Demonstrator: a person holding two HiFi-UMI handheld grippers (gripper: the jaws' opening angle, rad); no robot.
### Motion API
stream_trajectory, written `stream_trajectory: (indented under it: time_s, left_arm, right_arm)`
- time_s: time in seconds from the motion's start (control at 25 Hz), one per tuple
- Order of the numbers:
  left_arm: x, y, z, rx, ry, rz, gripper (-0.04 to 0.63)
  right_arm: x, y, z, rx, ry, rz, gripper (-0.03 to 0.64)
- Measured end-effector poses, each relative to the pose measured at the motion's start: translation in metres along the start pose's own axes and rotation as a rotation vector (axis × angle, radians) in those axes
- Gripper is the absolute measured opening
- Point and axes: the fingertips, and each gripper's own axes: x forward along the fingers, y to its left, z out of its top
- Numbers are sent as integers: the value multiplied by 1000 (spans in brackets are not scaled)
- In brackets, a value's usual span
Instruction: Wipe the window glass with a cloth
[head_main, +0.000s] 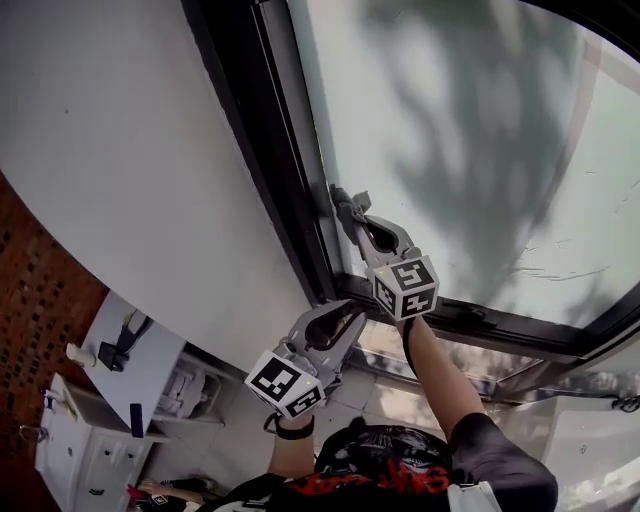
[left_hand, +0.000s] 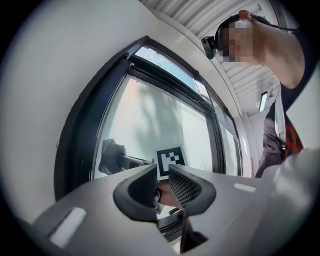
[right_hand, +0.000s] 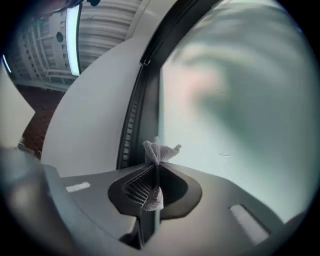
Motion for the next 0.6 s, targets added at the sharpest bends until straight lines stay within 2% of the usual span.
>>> stream_trajectory:
  time_s: [0.08, 0.2, 0.44, 0.6]
  left_arm:
    - [9, -4, -5, -12, 7, -34, 63]
    - [36, -19, -11, -26, 18, -117, 63]
    - [99, -90, -20, -58, 33, -368, 64]
    - [127, -132, -25, -58, 42, -455, 64]
  right_arm:
    - [-33, -39, 3, -32, -4, -123, 26]
    - [-113, -102, 19, -99, -35, -338, 26]
    - [-337, -206, 52, -174, -53, -801, 26]
    - [-471, -281, 64, -219, -9, -1095, 26]
